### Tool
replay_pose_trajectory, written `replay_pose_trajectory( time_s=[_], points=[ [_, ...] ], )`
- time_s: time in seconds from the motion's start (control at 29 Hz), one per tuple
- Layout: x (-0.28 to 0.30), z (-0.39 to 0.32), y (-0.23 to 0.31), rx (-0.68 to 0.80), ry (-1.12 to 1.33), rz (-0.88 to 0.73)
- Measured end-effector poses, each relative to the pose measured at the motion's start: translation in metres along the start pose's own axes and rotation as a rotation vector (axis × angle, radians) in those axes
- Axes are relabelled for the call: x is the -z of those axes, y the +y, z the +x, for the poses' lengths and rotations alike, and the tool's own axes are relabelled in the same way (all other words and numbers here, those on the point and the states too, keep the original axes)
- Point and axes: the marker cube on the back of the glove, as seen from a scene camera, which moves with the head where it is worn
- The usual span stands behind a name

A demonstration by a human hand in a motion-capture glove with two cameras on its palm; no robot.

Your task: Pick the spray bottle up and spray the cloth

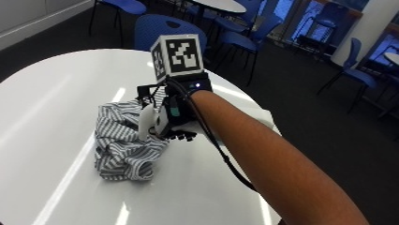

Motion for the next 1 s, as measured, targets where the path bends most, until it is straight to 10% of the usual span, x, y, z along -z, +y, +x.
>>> replay_pose_trajectory(
  time_s=[0.62,1.0],
  points=[
    [-0.026,-0.004,-0.032,-0.065,0.138,-0.053],
    [0.020,-0.025,-0.010,0.164,-0.113,0.388]
  ],
)
